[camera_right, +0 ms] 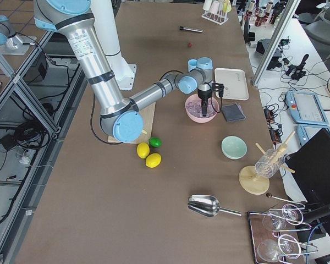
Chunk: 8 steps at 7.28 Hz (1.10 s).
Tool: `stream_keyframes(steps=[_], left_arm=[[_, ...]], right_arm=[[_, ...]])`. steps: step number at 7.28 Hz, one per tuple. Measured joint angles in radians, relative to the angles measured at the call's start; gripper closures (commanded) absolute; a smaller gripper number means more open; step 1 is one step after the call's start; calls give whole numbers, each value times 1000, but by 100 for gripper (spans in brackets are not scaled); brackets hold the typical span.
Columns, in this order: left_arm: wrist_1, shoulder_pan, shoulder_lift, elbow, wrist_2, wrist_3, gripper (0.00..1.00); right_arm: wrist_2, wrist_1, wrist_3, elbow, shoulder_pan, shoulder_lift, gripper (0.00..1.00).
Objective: Mash ice and strawberries in cup
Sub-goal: 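Lower the right gripper into the bowl and grasp another ice cube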
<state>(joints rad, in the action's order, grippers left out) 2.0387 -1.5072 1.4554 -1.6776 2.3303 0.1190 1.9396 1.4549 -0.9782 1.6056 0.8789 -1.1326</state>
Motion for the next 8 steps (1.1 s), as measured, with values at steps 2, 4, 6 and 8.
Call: stream_keyframes(steps=[2,4,6,8], left_arm=[[0,1,3,1,0,1,3],[4,1,3,2,0,1,3],[6,1,2,2,0,0,3],[15,0,-3,0,0,1,3]], right_arm=[[-2,-1,2,21,-1,-27,2],[-4,-1,-4,27,-7,-30,2],[-5,-1,-3,28,-16,-27,2],[-7,-2,-1,28,-25,-26,2]])
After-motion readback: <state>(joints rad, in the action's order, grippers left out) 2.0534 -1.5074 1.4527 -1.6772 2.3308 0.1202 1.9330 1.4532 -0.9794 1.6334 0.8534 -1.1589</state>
